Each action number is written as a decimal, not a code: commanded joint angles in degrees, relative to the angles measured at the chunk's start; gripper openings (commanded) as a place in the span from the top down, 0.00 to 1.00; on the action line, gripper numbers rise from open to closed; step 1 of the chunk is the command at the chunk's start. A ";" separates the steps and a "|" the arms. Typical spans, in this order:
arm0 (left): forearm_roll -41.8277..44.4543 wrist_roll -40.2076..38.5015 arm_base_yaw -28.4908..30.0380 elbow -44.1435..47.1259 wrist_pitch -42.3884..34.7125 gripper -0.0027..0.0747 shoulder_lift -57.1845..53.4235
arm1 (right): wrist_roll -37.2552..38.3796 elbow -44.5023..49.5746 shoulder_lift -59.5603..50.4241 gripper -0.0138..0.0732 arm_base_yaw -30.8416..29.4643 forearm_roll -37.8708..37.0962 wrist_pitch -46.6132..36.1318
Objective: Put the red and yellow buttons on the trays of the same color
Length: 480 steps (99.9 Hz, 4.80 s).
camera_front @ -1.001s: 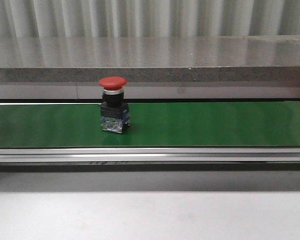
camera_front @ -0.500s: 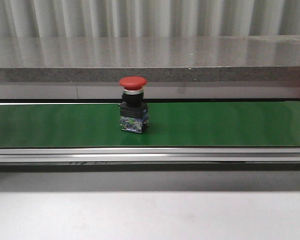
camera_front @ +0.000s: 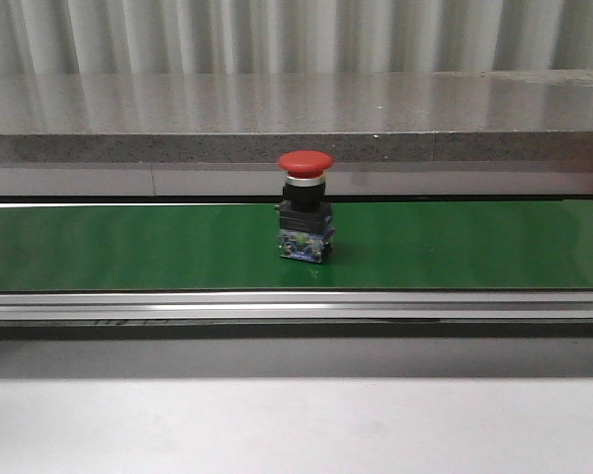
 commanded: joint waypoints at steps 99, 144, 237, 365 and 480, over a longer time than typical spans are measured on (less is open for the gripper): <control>0.73 0.10 -3.86 32.93 -10.73 0.99 -46.83 | 0.88 -2.65 -0.39 0.92 -0.26 0.93 -5.41; 0.73 0.10 -3.86 32.93 -10.73 0.99 -46.83 | 3.15 -32.05 22.18 0.92 -0.26 2.13 33.08; 0.73 0.10 -3.86 32.93 -10.73 0.99 -46.83 | 0.30 -43.52 52.17 0.10 -0.19 12.86 38.92; 0.50 0.10 -3.86 32.93 -10.73 0.99 -46.83 | -10.09 -59.55 84.13 0.69 2.28 12.75 33.82; 0.50 0.10 -3.86 32.93 -10.73 0.99 -46.83 | -9.42 -84.44 105.26 0.73 -28.71 12.59 34.01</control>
